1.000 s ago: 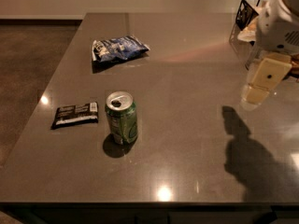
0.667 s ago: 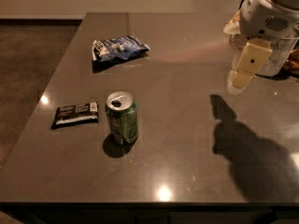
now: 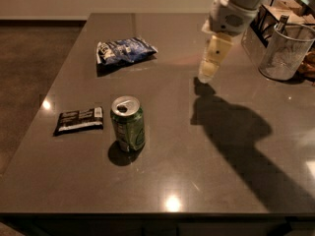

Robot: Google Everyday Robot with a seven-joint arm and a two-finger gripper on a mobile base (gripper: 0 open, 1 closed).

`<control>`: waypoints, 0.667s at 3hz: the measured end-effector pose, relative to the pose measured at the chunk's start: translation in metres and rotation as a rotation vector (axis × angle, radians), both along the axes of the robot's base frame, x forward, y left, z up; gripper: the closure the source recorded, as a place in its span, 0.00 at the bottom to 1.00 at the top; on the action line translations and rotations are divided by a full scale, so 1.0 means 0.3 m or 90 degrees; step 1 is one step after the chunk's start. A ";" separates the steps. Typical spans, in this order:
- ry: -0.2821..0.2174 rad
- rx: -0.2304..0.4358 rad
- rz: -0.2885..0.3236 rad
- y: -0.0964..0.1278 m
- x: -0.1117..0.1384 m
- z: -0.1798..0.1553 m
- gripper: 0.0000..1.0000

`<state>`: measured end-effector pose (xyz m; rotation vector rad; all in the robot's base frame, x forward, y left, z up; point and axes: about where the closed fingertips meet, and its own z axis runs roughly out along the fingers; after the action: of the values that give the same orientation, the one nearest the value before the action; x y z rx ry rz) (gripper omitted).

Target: Move blue chip bag near green can

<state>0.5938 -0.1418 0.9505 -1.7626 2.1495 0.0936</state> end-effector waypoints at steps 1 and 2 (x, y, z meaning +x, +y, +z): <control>0.009 0.016 0.000 0.141 0.108 -0.061 0.00; 0.025 0.039 -0.002 0.283 0.203 -0.081 0.00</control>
Offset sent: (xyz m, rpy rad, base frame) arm 0.0974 0.1363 -0.0179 0.1060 0.0653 -0.0056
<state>0.6549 -0.0568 0.9262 -1.7369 2.1529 0.1915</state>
